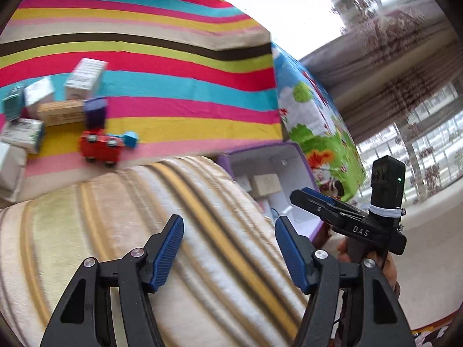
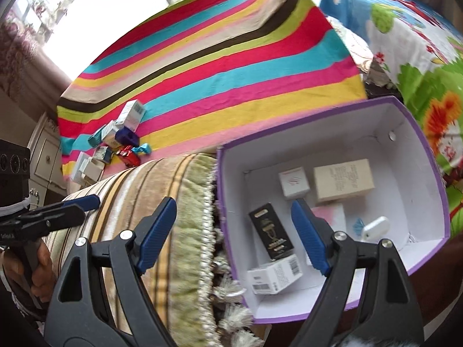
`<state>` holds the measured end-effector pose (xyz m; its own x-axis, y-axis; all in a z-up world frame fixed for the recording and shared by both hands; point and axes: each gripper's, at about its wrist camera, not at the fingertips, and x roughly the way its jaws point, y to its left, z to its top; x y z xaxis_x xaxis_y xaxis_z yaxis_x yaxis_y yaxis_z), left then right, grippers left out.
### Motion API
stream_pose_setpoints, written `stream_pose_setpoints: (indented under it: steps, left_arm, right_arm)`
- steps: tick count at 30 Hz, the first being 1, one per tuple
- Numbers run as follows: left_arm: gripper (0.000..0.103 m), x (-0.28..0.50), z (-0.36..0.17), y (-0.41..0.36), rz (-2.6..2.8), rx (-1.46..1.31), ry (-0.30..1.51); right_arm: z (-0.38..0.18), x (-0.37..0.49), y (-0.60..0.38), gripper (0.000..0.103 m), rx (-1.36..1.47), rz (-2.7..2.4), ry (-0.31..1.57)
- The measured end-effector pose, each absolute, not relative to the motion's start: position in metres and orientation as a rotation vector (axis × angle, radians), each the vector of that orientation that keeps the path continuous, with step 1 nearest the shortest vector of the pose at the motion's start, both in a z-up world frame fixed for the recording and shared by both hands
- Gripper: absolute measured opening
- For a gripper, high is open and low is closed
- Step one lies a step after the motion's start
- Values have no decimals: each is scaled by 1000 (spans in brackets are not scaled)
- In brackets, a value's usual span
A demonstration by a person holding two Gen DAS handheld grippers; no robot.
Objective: Organize rigid objects
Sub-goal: 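Move both open tools back over the pile of boxes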
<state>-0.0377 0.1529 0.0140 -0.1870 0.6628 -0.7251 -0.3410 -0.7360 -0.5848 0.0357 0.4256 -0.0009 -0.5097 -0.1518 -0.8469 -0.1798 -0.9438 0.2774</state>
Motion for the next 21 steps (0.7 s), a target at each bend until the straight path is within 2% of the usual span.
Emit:
stream_pose_setpoints:
  steps: [14,21]
  left_arm:
    - [67,-51,4,17,2280,-1478,-515]
    - [67,-67,4,-34,2457,-1526,-483]
  right_arm:
    - [-14,-18,360,84,-1732,2737,402]
    - [-22,-49,341,84,-1805,2752,321]
